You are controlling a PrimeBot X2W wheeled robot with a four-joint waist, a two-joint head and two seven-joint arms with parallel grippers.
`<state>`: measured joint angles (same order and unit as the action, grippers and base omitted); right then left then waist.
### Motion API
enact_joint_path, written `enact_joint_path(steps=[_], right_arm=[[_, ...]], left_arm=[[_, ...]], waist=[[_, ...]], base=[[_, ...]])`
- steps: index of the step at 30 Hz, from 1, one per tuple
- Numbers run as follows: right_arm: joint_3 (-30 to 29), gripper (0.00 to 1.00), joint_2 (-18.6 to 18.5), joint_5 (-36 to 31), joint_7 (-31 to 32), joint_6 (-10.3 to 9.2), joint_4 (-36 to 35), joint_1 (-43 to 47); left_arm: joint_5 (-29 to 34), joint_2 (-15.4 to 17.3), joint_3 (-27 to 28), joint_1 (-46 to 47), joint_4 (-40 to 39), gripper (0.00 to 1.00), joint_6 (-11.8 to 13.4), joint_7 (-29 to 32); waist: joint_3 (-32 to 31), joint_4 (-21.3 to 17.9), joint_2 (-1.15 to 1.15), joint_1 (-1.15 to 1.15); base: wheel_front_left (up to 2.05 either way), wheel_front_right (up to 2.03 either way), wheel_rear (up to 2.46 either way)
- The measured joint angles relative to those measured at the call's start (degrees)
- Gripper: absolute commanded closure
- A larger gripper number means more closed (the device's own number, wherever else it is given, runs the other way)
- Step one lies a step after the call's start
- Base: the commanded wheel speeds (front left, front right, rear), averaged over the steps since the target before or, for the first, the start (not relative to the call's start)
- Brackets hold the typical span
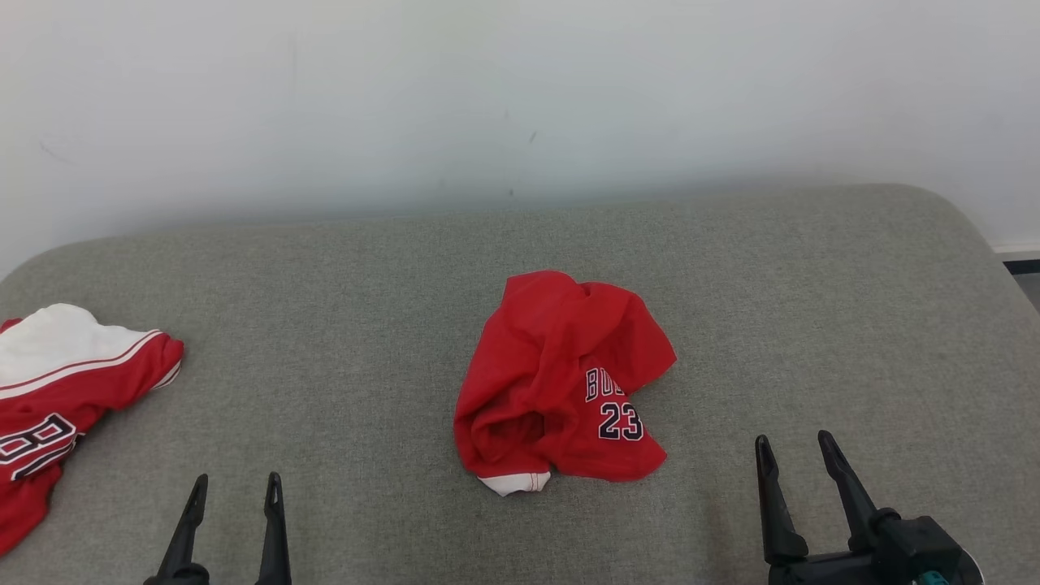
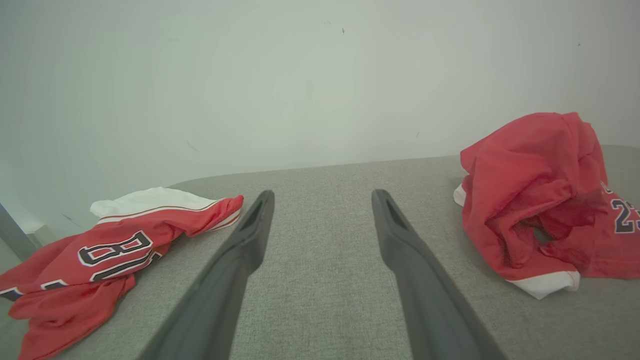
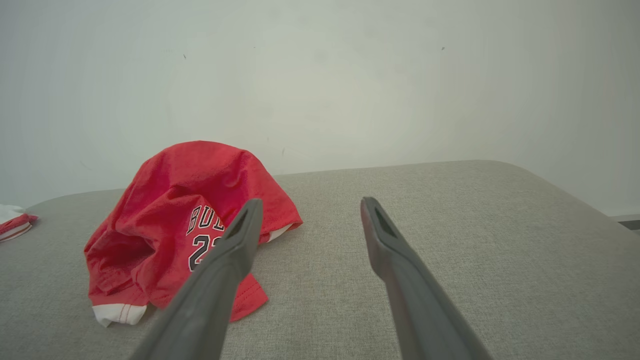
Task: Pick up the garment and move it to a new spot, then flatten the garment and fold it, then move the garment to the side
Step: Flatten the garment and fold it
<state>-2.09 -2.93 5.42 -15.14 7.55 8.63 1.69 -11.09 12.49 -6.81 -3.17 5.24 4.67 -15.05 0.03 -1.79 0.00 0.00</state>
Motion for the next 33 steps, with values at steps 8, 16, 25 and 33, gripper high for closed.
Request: enact_joint_path(steps=[8, 16, 25, 33], right_arm=[[0.18, 0.00, 0.00, -0.02, 0.00, 0.00, 0.31, -0.01], [0.13, 0.00, 0.00, -0.18, 0.00, 0.00, 0.40, -0.01], [0.10, 0.00, 0.00, -0.18, 0.00, 0.00, 0.40, -0.01], [0.11, 0.00, 0.00, -0.18, 0.00, 0.00, 0.36, 0.01]], left_arm=[[0.00, -0.34, 0.40, 0.05, 0.16, 0.00, -0.14, 0.00], [0.01, -0.77, 0.80, 0.05, 0.29, 0.00, -0.56, 0.00], [0.09, -1.01, 1.42, 0.05, 0.35, 0.00, -0.65, 0.00], [0.42, -1.16, 1.85, 0.01, 0.31, 0.00, -0.69, 0.00]], waist=[[-0.12, -0.09, 0.00, 0.00], [-0.29, -0.14, 0.00, 0.00], [-0.36, 0.20, 0.00, 0.00], [-0.20, 0.44, 0.00, 0.00]], base=[[0.00, 0.00, 0.00], [0.00, 0.00, 0.00], [0.00, 0.00, 0.00], [0.00, 0.00, 0.00]])
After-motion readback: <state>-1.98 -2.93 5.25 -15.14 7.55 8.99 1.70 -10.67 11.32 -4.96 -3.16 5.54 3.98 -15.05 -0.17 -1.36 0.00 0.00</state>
